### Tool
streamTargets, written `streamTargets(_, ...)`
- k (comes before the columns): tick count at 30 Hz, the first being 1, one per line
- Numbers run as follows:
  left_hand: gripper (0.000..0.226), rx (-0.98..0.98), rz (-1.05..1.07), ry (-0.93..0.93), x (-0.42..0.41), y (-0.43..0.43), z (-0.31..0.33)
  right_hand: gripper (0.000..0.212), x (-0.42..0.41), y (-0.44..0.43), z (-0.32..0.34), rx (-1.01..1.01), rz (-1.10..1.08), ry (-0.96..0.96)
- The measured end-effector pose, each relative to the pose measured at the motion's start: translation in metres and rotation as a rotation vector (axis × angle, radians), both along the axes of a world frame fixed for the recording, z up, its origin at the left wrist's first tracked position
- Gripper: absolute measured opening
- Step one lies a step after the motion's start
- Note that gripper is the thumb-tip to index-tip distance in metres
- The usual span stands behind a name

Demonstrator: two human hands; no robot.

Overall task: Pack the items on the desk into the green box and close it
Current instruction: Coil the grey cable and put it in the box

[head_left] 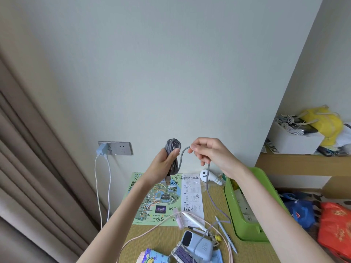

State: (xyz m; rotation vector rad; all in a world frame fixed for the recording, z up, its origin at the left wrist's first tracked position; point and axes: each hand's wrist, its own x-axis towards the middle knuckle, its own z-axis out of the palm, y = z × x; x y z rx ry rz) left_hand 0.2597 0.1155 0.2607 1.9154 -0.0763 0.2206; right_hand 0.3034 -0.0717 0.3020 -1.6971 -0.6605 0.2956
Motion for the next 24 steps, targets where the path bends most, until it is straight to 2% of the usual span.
streamTargets(3,0.035,0.021,-0.080,0.014,-0.003,-0.009,0.001,0.021,0.002,0.005,0.002,-0.020,-0.059,-0.045)
streamTargets(7,0.046,-0.071,-0.078,0.064,-0.006,-0.015,0.000,0.022,0.005,0.005,0.001,-0.027,-0.117,-0.064)
streamTargets(12,0.037,0.055,-0.146,0.056,-0.004,-0.023,0.002,0.019,0.005,0.004,-0.001,-0.018,-0.096,-0.092)
streamTargets(17,0.042,0.037,-0.232,0.193,-0.009,-0.023,0.006,0.014,0.007,0.002,-0.004,-0.036,-0.109,-0.118)
streamTargets(20,0.040,-0.012,-0.246,0.303,-0.011,-0.020,0.008,0.014,0.008,0.003,-0.007,-0.005,-0.158,-0.109)
streamTargets(24,0.038,-0.121,-0.200,0.312,-0.012,-0.021,0.008,0.026,0.008,0.005,-0.015,0.054,-0.215,-0.016)
